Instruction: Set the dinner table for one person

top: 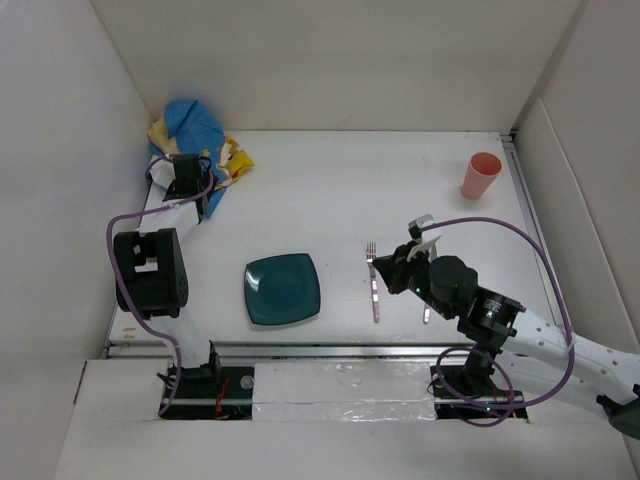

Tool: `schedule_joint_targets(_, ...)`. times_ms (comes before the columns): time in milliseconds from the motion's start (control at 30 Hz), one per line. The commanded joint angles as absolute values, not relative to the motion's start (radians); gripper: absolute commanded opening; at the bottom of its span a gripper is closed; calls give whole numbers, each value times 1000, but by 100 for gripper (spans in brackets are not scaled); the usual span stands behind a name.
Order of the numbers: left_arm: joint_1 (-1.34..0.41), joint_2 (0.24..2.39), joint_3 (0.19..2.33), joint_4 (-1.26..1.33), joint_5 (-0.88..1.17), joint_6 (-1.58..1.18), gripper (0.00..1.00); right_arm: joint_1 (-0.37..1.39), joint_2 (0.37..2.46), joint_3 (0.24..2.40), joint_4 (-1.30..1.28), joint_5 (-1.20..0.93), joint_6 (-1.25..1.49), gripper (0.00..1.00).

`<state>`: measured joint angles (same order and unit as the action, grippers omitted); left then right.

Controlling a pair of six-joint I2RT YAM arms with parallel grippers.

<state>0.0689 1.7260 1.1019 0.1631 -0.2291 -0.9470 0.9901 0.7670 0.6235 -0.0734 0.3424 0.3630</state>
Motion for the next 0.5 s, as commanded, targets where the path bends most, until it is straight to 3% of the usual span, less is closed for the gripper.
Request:
schedule_joint_targets(0,86,1772,1189,164,-202,-974,42,992,759,627,-74,342,361,5)
schedule_joint_targets(467,115,1884,1247,126,-238,-1045,40,992,836,644,-48,341,348,6)
